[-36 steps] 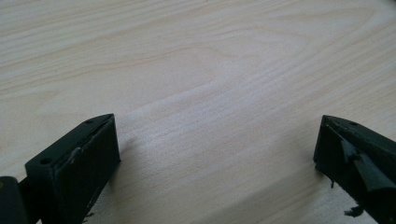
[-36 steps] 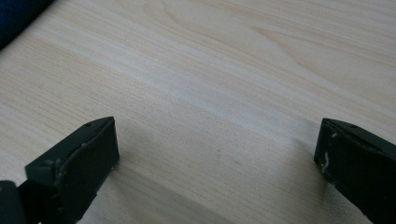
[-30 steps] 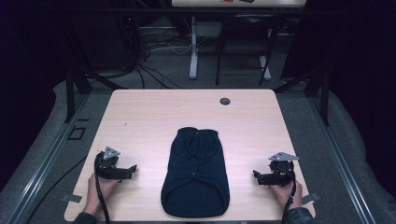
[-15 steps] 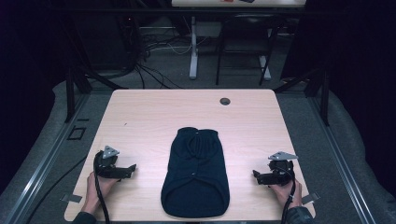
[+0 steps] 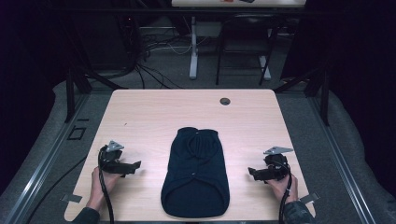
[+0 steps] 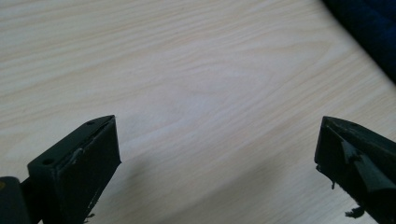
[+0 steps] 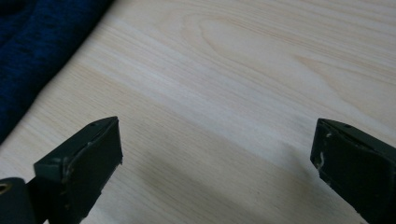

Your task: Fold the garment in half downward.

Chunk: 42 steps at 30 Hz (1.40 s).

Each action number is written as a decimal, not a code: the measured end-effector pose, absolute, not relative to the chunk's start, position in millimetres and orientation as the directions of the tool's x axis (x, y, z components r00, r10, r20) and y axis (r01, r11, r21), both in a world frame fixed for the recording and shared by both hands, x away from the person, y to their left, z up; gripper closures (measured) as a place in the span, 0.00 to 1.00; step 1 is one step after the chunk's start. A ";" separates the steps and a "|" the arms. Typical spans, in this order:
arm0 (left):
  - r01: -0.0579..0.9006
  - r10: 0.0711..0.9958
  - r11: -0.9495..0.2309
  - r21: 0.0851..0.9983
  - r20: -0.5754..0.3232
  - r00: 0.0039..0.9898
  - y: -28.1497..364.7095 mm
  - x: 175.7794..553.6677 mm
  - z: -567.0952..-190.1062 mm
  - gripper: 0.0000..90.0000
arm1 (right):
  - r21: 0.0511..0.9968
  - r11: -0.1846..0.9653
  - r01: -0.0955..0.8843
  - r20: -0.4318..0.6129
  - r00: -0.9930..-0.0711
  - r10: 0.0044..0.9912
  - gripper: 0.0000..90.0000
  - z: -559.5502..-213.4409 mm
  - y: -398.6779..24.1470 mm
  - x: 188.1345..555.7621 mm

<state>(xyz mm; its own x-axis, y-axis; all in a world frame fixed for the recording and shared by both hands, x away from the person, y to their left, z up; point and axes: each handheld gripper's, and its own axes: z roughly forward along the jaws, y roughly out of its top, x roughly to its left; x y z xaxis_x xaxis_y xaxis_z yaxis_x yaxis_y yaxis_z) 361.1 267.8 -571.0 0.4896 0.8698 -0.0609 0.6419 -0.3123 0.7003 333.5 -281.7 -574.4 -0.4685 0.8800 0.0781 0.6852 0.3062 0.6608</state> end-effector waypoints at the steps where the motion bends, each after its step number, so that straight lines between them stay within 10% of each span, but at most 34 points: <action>1: 0.641 0.869 -0.314 0.700 -0.059 0.491 264.2 362.0 -569.8 0.00 | 0.656 0.311 0.688 0.081 -0.473 0.877 0.02 -572.9 -279.7 334.3; 42: 0.629 0.789 -0.409 0.661 -0.090 0.608 176.5 423.9 -551.9 0.00 | 0.650 0.436 0.623 0.091 -0.633 0.769 0.06 -542.5 -191.3 391.6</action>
<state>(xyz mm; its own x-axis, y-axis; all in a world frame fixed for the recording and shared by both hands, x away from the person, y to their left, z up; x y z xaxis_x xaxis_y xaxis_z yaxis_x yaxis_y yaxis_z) 423.9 176.5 -551.9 0.6077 0.7890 -0.0902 0.6294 -0.4092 0.6606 391.6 -191.3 -542.5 -0.6333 0.7685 0.0911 0.6225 0.4359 0.6500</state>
